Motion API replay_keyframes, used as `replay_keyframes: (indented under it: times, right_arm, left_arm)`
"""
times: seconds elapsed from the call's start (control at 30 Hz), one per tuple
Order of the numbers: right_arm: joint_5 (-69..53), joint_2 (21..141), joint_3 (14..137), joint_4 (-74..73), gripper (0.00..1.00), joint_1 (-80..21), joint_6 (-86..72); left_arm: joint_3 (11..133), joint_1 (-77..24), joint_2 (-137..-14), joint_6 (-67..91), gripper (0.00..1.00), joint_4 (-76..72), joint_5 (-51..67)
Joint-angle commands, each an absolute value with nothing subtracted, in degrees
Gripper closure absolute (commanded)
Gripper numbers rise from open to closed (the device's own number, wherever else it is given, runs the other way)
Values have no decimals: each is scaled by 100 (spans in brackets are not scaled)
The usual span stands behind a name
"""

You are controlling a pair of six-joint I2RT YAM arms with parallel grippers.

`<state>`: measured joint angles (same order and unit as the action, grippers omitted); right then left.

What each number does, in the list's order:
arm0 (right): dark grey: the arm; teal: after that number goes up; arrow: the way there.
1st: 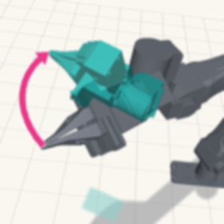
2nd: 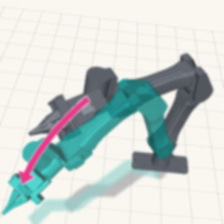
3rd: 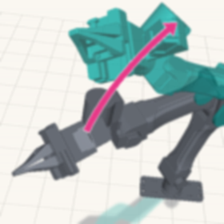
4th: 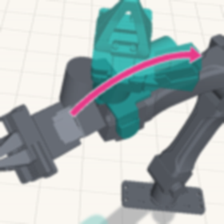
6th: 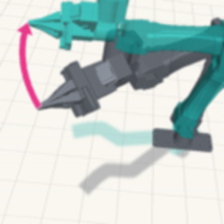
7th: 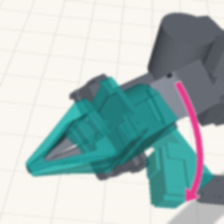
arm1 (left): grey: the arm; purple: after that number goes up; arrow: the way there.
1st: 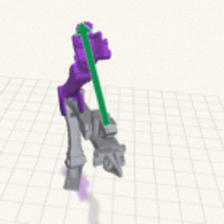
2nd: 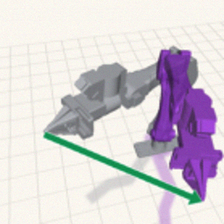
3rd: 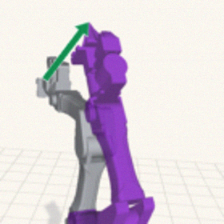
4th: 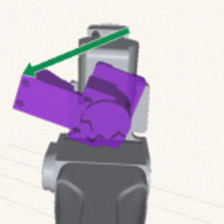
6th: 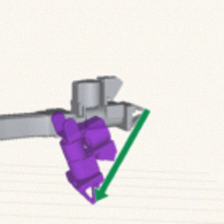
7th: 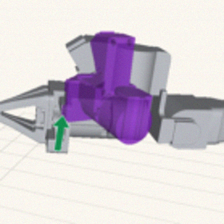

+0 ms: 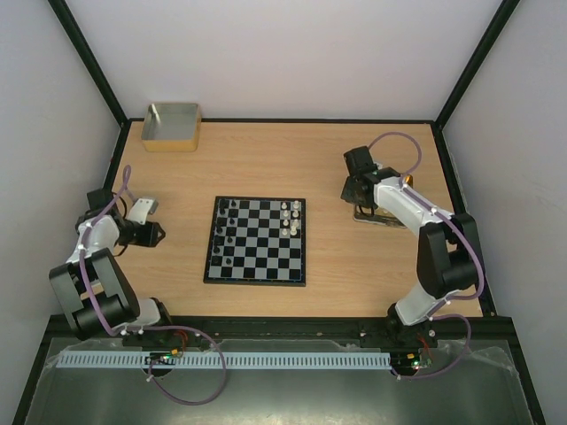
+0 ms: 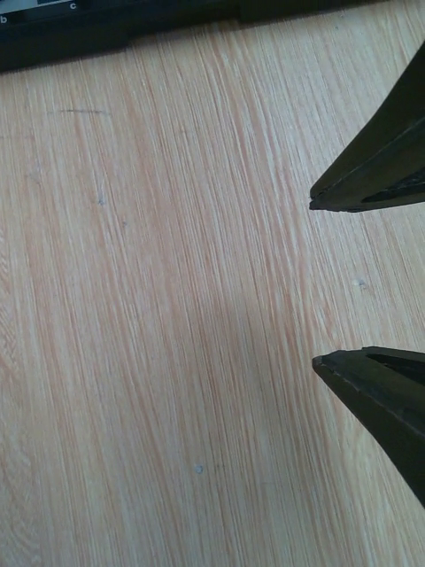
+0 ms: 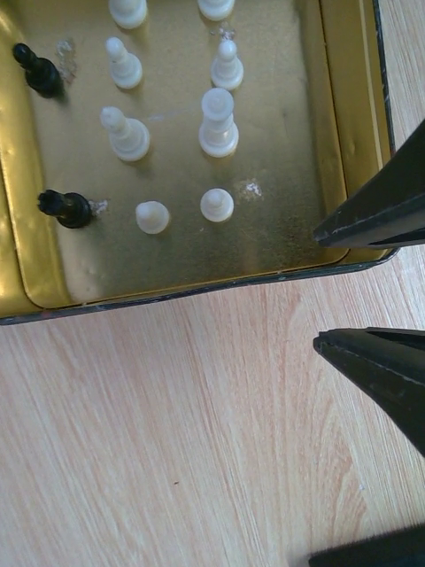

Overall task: Set up the chess pieces on the board
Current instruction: Move the storage box to the center of the board.

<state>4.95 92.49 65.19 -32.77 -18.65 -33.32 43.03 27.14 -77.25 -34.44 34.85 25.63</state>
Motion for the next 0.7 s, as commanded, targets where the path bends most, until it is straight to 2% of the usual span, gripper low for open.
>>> replay_keyframes:
  times: [0.0,0.67]
  right_arm:
    - [524,9446,6482,-3360,76,-1855,-3299]
    - [301,9506,6074,-3151,83,-1855,-3398]
  left_arm:
    - [4317,2733,-7783,-3538,56,3703,2602]
    - [4339,2733,-8477,-3557,58,3625,2926]
